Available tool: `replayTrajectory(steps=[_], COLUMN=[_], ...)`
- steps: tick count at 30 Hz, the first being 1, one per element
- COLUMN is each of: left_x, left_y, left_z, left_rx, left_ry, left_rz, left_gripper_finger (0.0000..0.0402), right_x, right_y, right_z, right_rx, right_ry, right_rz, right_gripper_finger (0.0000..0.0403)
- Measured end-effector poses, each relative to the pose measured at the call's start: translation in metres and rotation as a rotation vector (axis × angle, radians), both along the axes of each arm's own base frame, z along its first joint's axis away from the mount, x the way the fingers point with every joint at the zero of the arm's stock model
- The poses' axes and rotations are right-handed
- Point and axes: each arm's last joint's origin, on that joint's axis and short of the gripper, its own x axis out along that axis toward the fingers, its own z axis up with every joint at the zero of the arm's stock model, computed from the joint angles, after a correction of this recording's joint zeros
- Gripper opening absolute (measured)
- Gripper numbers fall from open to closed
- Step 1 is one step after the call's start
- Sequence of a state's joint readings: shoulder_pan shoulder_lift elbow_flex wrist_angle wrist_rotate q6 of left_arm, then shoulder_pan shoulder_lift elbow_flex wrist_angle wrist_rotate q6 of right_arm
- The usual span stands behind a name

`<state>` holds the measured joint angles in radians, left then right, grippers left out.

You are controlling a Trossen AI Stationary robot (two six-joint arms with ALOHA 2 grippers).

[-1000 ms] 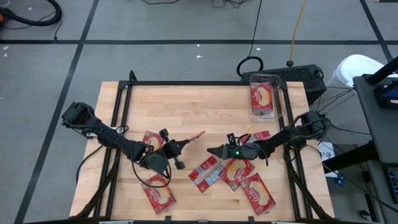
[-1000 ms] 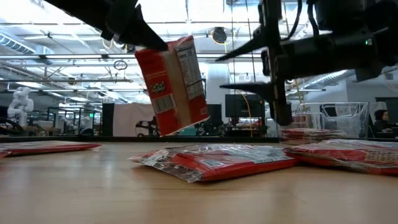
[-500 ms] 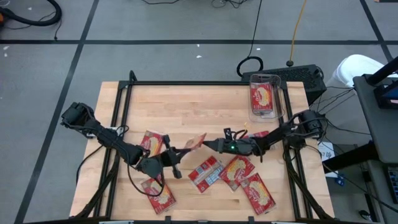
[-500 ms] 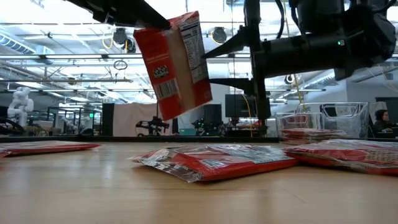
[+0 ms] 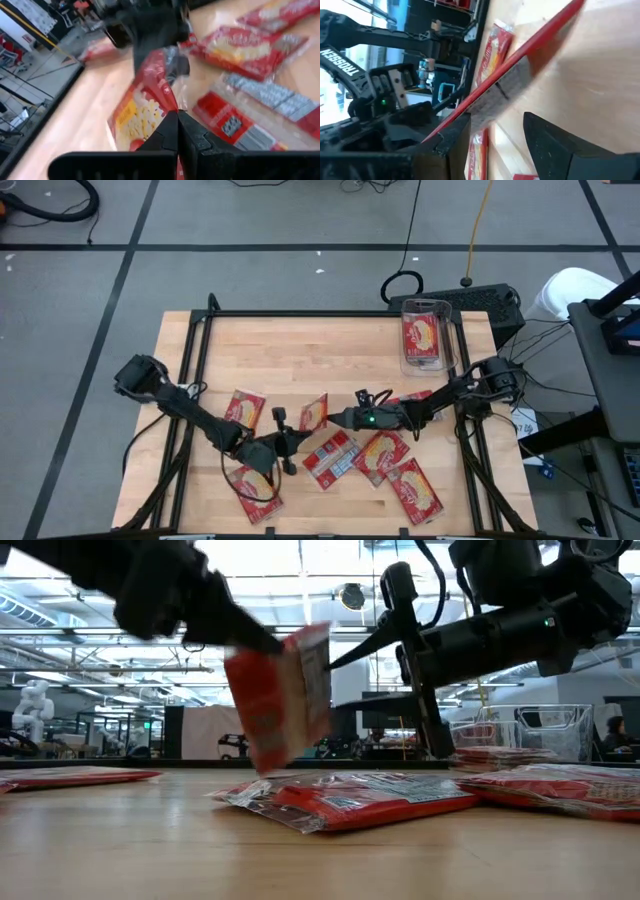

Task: Sort popcorn bags into baskets
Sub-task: Put the red popcorn bag into the transparent bin

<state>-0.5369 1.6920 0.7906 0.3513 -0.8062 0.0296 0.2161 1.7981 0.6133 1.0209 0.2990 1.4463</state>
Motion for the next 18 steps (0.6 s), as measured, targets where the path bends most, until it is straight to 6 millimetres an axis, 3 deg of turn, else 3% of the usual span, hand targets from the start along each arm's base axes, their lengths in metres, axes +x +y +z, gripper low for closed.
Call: replayTrajectory(steps=[7,18], left_x=[0.009,0.012], left_y=[-0.006,-0.008], left_z=[-0.026,-0.034], left_rx=[-0.038,-0.089], left_ry=[0.002,0.017], left_rz=[-0.032,-0.071], left_gripper_finger=[0.0000,0.0000], right_x=[-0.001,-0.001], right_y=[-0.001,-0.010], right_z=[-0.007,-0.011], right_rx=[0.007,0.025], right_ry=[0.072,0.119], right_rz=[0.031,0.066], right_gripper_finger=[0.0181,0.0181])
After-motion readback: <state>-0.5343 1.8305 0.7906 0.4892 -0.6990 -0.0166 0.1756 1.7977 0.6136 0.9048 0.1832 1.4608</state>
